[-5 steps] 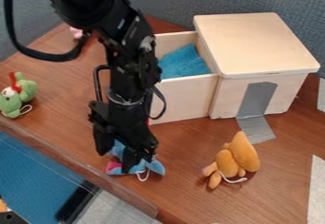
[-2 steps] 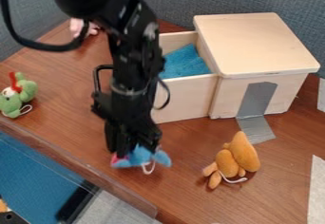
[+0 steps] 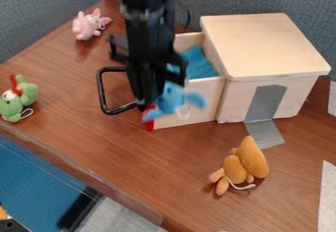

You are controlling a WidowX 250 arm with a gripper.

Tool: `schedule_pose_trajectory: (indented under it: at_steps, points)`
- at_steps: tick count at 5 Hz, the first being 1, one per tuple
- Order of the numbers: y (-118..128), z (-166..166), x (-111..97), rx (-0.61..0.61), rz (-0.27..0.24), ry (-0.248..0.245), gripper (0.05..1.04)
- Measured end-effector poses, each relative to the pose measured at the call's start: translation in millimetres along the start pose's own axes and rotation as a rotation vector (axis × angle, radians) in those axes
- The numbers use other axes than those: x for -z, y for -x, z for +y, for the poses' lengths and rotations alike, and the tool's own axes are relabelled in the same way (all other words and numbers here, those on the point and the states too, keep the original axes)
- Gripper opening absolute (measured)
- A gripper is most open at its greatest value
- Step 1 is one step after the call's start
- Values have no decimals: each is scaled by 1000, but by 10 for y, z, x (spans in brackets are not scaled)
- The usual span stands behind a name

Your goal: Put the blue stuffed toy in the drawer

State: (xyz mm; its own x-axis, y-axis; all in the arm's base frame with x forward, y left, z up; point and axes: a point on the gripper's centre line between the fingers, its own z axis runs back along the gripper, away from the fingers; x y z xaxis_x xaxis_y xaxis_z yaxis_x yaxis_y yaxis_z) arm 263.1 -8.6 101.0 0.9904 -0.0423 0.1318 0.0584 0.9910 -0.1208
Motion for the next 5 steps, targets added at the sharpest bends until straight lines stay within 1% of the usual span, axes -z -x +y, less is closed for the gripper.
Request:
schedule_pose_trajectory:
  at_steps: [1,2,3,4,5]
  points:
    - [-293,72,-153,-28,-77,14,91]
    - [-555,115,-147,-45,-112,17,91]
    - [-713,192,-34,-64,-107,-12,91]
    - [-760,287,161,-84,-69,-50,91]
    - [-772,330,356,-102,-33,-56,91]
